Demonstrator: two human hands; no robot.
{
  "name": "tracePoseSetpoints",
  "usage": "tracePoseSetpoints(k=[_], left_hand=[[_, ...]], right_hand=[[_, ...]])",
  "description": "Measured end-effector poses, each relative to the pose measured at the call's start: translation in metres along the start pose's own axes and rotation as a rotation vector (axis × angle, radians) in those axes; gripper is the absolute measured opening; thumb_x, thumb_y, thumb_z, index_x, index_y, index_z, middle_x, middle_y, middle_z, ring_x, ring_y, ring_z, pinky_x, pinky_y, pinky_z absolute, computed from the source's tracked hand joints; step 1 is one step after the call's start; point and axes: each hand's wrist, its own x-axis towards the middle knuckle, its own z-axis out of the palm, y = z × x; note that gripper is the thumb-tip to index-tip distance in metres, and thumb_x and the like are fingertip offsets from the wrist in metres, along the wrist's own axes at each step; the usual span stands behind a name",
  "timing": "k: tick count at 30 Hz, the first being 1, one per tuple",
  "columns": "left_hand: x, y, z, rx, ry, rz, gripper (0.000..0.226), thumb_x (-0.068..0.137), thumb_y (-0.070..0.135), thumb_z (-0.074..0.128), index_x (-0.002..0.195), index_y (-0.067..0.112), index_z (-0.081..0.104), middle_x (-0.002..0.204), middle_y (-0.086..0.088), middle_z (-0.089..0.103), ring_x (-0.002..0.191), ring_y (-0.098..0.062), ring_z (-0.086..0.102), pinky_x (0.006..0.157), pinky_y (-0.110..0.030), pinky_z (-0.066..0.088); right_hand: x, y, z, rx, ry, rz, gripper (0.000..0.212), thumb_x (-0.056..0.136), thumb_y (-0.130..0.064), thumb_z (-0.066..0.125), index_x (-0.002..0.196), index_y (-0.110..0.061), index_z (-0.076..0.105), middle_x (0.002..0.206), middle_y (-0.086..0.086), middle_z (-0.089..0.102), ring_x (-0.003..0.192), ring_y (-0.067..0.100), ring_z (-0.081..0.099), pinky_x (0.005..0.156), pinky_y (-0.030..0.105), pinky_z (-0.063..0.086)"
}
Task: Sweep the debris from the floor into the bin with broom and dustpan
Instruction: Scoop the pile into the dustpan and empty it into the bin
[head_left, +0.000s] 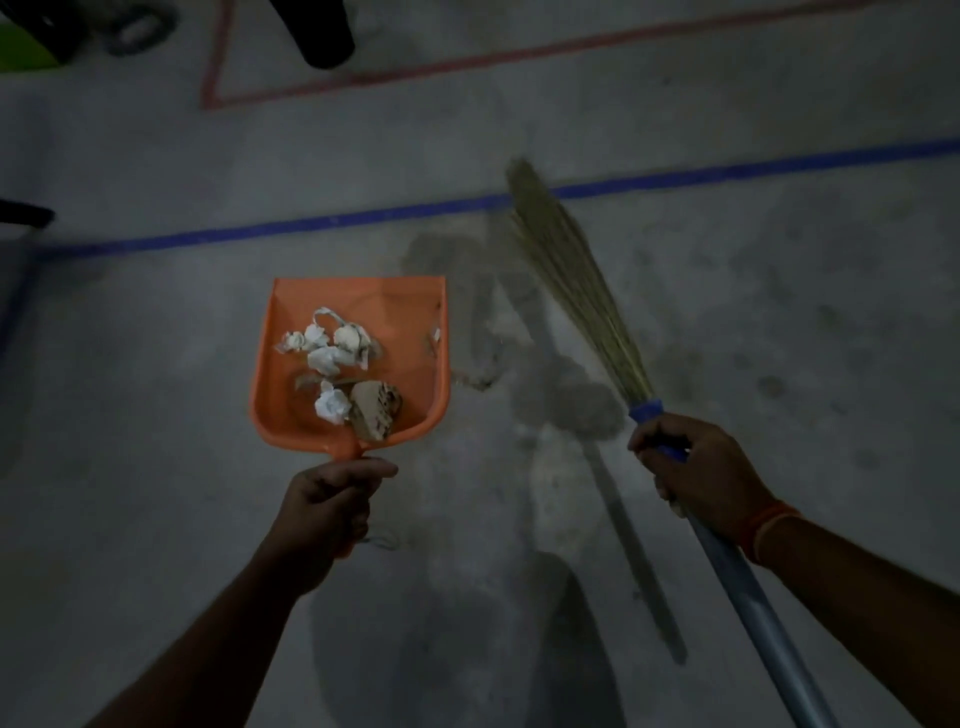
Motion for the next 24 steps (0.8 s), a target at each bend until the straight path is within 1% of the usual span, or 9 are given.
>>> tracePoseSetpoints(k=[5, 7, 9, 13, 14, 17, 19, 21, 24], left_hand=[[0.026, 0.090, -0.031, -0.032, -0.037, -0.035, 0.048, 0.099, -0.013, 0.041, 0.092, 0.012, 0.080, 0.055, -0.004, 0.036, 0.044, -0.011, 0.030, 0.051, -0.030, 0.016], [0.049, 0.104, -0.047, -0.017, -0.076, -0.050, 0.041, 0.098, -0.009, 0.046, 0.092, 0.013, 0.081, 0.053, -0.003, 0.035, 0.042, -0.011, 0.029, 0.048, -0.025, 0.019], [0.076, 0.109, -0.062, 0.010, -0.147, -0.049, 0.025, 0.092, 0.003, 0.057, 0.096, 0.012, 0.080, 0.054, -0.004, 0.035, 0.042, -0.011, 0.029, 0.046, -0.021, 0.023], [0.109, 0.073, -0.091, 0.143, -0.209, -0.109, 0.025, 0.086, 0.014, 0.057, 0.098, 0.007, 0.079, 0.054, -0.007, 0.039, 0.042, -0.013, 0.031, 0.045, -0.021, 0.025], [0.107, 0.057, -0.095, 0.159, -0.226, -0.135, 0.026, 0.086, 0.013, 0.057, 0.098, 0.007, 0.079, 0.054, -0.008, 0.039, 0.043, -0.012, 0.031, 0.046, -0.023, 0.023], [0.081, 0.008, -0.097, 0.136, -0.225, -0.218, 0.025, 0.086, 0.011, 0.057, 0.096, 0.007, 0.079, 0.052, -0.006, 0.037, 0.042, -0.011, 0.029, 0.048, -0.024, 0.022], [0.054, -0.022, -0.094, 0.121, -0.207, -0.267, 0.022, 0.093, 0.003, 0.058, 0.094, 0.007, 0.079, 0.050, -0.004, 0.037, 0.041, -0.010, 0.028, 0.047, -0.021, 0.023], [0.025, -0.048, -0.087, 0.120, -0.150, -0.316, 0.031, 0.100, -0.005, 0.052, 0.092, 0.008, 0.079, 0.048, -0.004, 0.037, 0.039, -0.010, 0.028, 0.046, -0.019, 0.023], [-0.014, -0.085, -0.071, 0.110, -0.084, -0.372, 0.033, 0.100, -0.008, 0.048, 0.093, 0.003, 0.078, 0.047, -0.004, 0.037, 0.036, -0.010, 0.028, 0.042, -0.017, 0.024]], right_hand=[[0.033, -0.094, 0.006, -0.075, -0.071, -0.008, 0.016, 0.087, -0.003, 0.066, 0.083, -0.018, 0.070, 0.062, -0.003, 0.064, 0.049, 0.015, 0.057, 0.046, 0.030, 0.049], [0.053, -0.098, 0.020, -0.152, -0.086, 0.000, 0.021, 0.085, -0.001, 0.068, 0.081, -0.022, 0.070, 0.067, -0.013, 0.066, 0.054, 0.003, 0.059, 0.053, 0.018, 0.046], [0.071, -0.088, 0.036, -0.214, -0.086, 0.010, 0.022, 0.083, 0.003, 0.068, 0.083, -0.019, 0.070, 0.070, -0.025, 0.065, 0.060, -0.006, 0.060, 0.058, 0.006, 0.041], [0.097, -0.046, 0.068, -0.293, -0.072, 0.032, 0.020, 0.082, -0.001, 0.069, 0.082, -0.021, 0.070, 0.069, -0.019, 0.064, 0.058, -0.005, 0.057, 0.063, 0.017, 0.042], [0.096, -0.036, 0.073, -0.299, -0.076, 0.035, 0.017, 0.082, -0.003, 0.070, 0.082, -0.019, 0.070, 0.072, -0.018, 0.064, 0.058, -0.006, 0.057, 0.062, 0.016, 0.043], [0.082, -0.016, 0.078, -0.324, -0.106, 0.032, 0.013, 0.083, -0.002, 0.069, 0.081, -0.015, 0.070, 0.067, -0.024, 0.064, 0.061, -0.011, 0.060, 0.057, 0.000, 0.039], [0.074, -0.008, 0.071, -0.362, -0.138, 0.045, 0.016, 0.084, -0.002, 0.069, 0.079, -0.018, 0.069, 0.067, -0.027, 0.064, 0.062, -0.013, 0.059, 0.055, -0.001, 0.038], [0.064, -0.004, 0.062, -0.399, -0.156, 0.062, 0.022, 0.085, -0.005, 0.068, 0.077, -0.025, 0.067, 0.064, -0.023, 0.063, 0.060, -0.016, 0.058, 0.052, -0.001, 0.038], [0.049, 0.009, 0.049, -0.430, -0.196, 0.074, 0.024, 0.086, -0.007, 0.066, 0.075, -0.029, 0.067, 0.063, -0.026, 0.063, 0.055, -0.014, 0.056, 0.048, 0.002, 0.040]])
